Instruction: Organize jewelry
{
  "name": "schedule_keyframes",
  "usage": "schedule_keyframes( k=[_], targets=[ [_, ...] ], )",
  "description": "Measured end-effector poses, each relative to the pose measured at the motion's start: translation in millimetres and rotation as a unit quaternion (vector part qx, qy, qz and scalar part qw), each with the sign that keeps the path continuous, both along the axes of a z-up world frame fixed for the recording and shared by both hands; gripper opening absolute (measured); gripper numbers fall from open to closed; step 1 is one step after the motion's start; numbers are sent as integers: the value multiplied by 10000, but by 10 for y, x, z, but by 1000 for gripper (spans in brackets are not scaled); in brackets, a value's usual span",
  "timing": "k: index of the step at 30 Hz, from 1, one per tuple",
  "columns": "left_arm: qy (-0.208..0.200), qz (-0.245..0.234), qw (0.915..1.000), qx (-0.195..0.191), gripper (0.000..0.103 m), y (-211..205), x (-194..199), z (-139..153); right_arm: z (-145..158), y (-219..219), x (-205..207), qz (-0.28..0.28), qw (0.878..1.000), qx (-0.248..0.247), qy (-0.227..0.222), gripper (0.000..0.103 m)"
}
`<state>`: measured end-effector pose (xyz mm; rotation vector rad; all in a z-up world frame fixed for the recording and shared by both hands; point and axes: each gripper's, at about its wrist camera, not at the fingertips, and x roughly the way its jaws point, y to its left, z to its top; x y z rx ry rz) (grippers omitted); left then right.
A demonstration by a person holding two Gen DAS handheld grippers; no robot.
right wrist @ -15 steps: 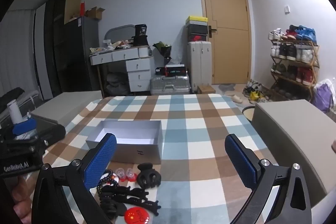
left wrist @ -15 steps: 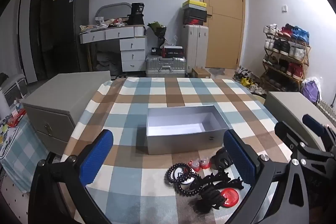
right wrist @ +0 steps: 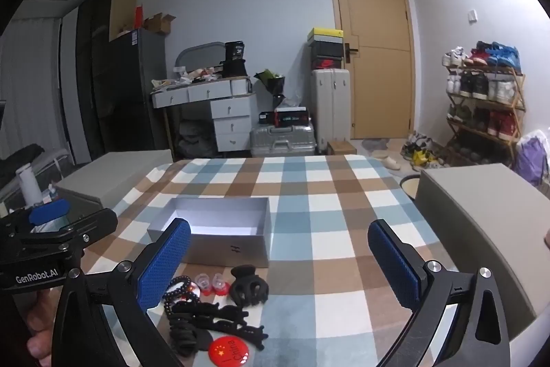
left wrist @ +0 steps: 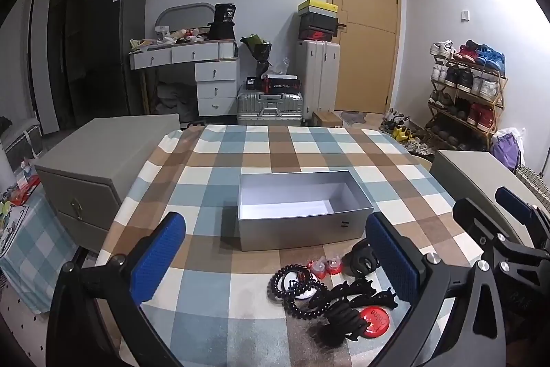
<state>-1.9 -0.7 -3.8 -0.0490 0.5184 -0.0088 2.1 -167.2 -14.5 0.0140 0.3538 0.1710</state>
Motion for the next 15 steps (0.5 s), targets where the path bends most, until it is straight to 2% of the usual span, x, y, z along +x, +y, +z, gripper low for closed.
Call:
schedule_keyframes(
  k=[15],
  targets=[
    [52,35,10000,10,102,24,4,-44,55,-38,-50,-22,10000,-26,-65,103]
  ],
)
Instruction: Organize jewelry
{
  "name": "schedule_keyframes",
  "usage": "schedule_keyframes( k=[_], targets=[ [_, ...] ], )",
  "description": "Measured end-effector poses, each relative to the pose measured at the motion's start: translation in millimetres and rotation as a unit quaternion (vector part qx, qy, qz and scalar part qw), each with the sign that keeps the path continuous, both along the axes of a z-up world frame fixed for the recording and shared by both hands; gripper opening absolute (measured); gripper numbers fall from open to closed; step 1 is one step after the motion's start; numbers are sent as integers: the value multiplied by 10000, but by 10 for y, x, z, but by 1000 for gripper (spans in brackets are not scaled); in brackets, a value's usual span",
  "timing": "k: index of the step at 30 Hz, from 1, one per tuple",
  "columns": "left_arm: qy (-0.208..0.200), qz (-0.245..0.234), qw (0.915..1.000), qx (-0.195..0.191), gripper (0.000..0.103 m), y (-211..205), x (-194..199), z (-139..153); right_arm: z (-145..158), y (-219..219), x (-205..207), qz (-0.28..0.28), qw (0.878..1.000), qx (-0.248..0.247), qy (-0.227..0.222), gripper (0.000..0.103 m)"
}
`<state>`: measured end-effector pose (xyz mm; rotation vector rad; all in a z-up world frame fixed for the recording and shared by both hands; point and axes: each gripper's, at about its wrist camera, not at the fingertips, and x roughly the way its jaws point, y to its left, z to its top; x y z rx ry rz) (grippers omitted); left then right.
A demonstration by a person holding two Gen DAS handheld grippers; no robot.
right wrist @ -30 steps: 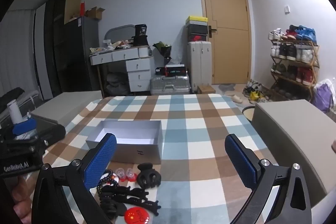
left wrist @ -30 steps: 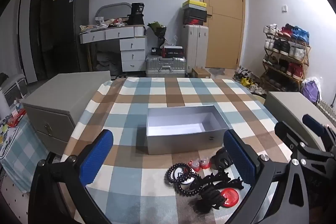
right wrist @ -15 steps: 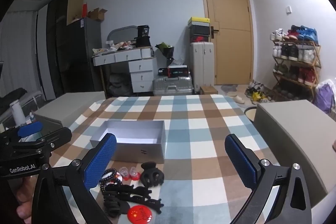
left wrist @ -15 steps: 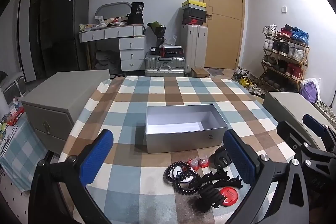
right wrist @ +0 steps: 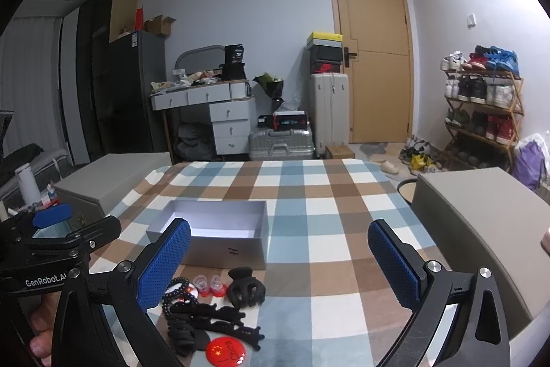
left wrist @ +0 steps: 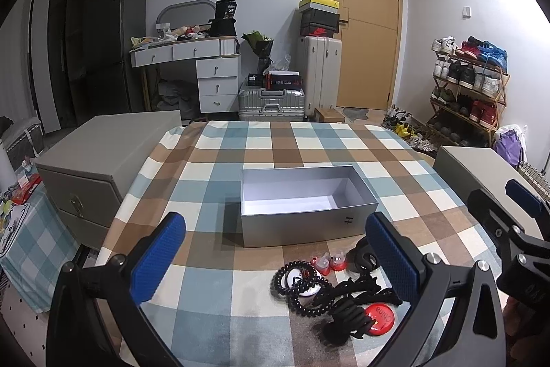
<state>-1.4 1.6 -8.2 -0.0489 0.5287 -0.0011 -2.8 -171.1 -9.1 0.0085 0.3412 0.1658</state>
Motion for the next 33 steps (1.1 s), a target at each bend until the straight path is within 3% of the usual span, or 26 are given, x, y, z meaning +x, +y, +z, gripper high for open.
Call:
schedule_keyframes(
  k=[33],
  targets=[
    [52,-90,9999,65,102,-21,4,17,-2,-32,-22,-49,10000,43,-35,103]
  ],
)
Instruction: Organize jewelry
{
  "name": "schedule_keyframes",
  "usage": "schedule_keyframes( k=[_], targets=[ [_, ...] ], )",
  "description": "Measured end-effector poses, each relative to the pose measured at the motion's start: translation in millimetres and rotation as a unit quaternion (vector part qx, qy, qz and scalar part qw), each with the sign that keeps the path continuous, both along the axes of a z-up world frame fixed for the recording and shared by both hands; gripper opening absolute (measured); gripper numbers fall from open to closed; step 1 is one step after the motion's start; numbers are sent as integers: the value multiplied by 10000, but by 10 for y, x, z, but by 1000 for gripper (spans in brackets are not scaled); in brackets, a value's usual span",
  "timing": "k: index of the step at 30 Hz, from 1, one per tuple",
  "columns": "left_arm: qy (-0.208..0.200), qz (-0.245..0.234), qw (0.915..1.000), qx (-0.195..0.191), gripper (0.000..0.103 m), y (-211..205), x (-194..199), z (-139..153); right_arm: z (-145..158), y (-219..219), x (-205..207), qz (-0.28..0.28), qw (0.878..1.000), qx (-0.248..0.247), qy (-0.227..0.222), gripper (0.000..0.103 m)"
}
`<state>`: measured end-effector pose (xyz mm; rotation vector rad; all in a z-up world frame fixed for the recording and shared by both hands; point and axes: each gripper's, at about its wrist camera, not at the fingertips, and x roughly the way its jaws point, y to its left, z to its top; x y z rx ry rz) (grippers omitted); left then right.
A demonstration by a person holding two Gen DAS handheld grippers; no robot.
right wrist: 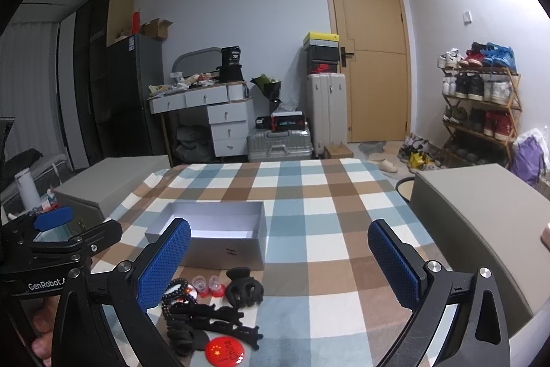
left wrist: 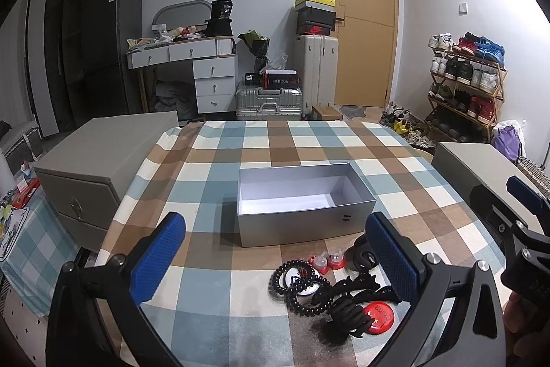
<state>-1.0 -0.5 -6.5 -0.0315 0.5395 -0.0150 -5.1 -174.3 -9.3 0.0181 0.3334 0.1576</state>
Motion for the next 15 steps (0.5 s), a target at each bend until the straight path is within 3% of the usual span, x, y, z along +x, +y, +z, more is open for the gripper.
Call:
schedule_keyframes(
  k=[15],
  targets=[
    [35,-1,10000,-18,102,-19,0,-19,-11,-15,-9,-1,10000,11,14,103]
  ],
)
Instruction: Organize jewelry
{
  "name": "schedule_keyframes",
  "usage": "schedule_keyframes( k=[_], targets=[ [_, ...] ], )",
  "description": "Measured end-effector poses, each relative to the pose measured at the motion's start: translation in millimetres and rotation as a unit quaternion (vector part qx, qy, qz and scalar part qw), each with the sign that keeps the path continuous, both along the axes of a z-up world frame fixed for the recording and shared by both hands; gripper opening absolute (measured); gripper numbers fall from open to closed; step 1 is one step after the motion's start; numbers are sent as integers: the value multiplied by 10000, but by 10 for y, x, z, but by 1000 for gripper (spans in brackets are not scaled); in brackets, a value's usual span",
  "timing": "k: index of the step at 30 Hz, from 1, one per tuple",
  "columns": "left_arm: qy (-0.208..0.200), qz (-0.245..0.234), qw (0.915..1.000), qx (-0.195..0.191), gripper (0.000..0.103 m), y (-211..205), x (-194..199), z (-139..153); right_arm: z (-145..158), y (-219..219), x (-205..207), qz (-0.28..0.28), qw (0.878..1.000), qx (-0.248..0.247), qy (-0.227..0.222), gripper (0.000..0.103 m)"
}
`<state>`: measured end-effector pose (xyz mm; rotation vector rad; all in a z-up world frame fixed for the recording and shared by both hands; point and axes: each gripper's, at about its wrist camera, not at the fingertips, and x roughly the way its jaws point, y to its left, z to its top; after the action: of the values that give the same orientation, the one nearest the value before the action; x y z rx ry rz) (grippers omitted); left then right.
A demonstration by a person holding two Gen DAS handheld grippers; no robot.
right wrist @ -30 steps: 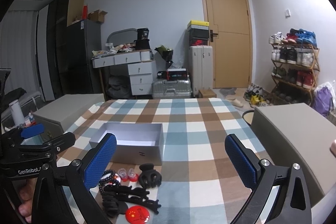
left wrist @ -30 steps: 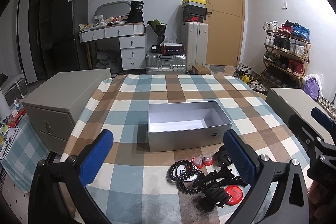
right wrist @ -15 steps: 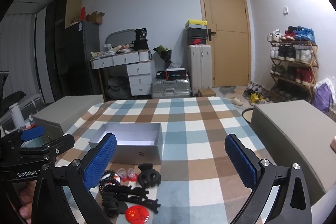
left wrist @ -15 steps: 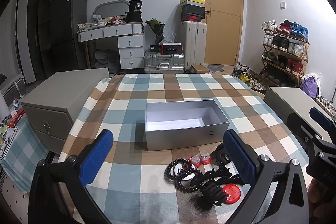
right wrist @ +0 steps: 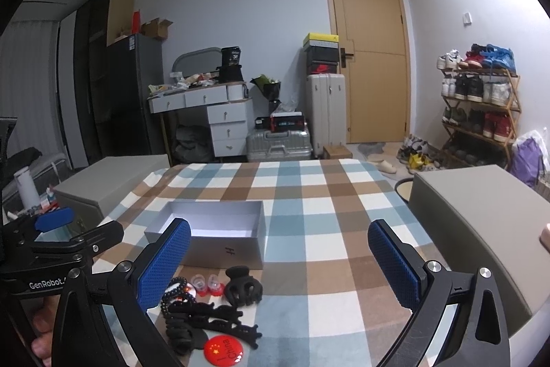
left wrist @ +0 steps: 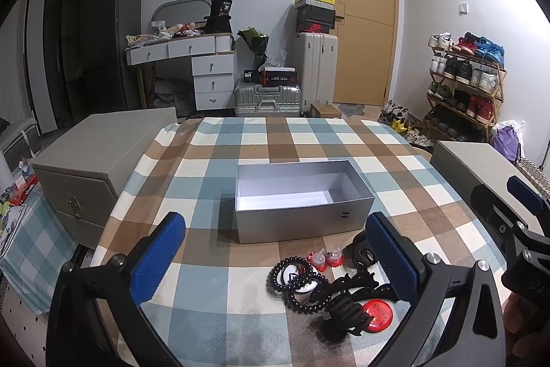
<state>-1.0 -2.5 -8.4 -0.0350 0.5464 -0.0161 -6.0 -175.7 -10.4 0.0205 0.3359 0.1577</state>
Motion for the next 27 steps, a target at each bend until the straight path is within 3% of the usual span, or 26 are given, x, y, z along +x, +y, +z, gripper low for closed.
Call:
schedule_keyframes(
  k=[14,20,27],
  targets=[
    [172,-124,9998,-54,102,-49,17,-108,-48,-40,38,-62,9999,12,86,103],
    [704,-611,9955,-141,102,-127,69,-356,-160,-127,100,-202,9995,25,253,103],
    [1496,-959,9838,-221,102,-213,92,-715,-347,-208,125,-283,9984,-3,483,103]
  ],
)
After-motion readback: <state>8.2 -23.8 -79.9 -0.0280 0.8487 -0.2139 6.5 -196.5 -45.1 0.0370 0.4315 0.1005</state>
